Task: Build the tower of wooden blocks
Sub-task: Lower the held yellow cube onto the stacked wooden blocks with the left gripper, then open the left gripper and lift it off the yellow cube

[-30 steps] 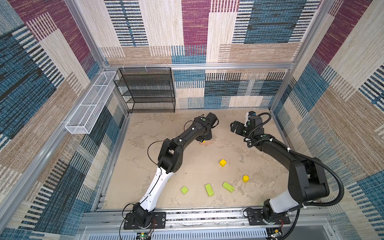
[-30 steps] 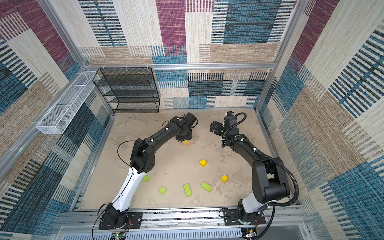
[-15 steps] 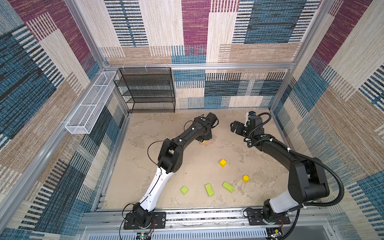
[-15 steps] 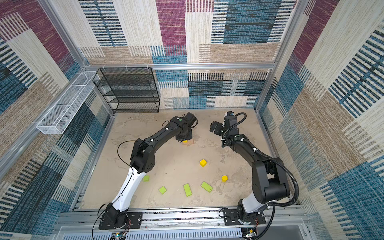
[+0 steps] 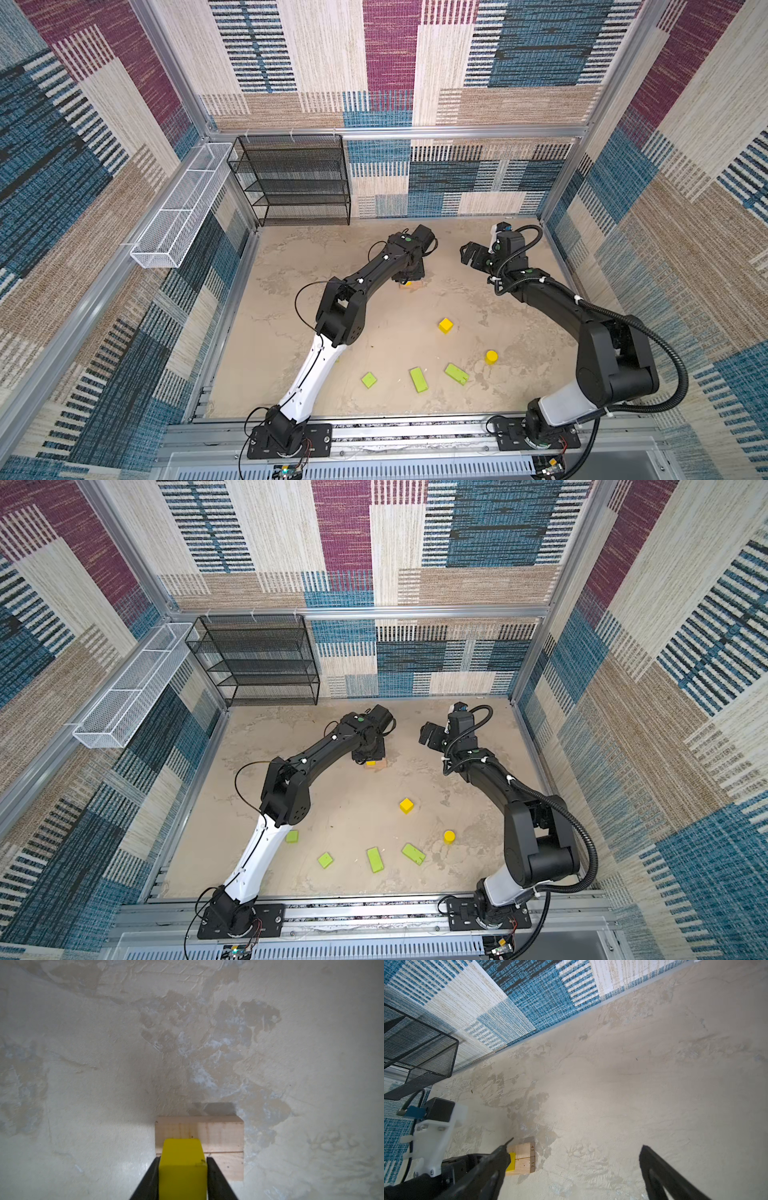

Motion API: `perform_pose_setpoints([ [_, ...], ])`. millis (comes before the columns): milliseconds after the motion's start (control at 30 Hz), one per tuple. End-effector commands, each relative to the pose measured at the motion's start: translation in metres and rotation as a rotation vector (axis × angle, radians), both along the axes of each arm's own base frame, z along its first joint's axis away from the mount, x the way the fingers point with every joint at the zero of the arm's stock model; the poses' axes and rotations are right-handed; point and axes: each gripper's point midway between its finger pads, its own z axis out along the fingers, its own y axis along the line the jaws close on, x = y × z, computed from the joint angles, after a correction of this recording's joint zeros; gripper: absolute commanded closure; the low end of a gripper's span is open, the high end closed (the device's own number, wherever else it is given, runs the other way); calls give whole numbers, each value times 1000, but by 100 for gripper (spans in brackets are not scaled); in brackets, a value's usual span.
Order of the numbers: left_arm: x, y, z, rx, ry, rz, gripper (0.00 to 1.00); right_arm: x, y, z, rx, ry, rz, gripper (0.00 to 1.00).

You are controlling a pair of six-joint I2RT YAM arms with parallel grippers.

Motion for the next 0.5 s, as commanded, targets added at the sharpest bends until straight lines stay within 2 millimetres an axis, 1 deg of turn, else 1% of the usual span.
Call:
perform_pose_setpoints([
  [0,-1,2,2,9,1,-6,65,3,2,8,17,-28,3,1],
  [133,-1,1,2,11,1,-7,64,3,2,8,17,-27,2,1],
  [267,-1,1,2,10,1,-7,58,3,2,8,17,-28,3,1],
  [467,-1,1,5,7,-4,-10,55,4,3,7,19,-26,5,1],
])
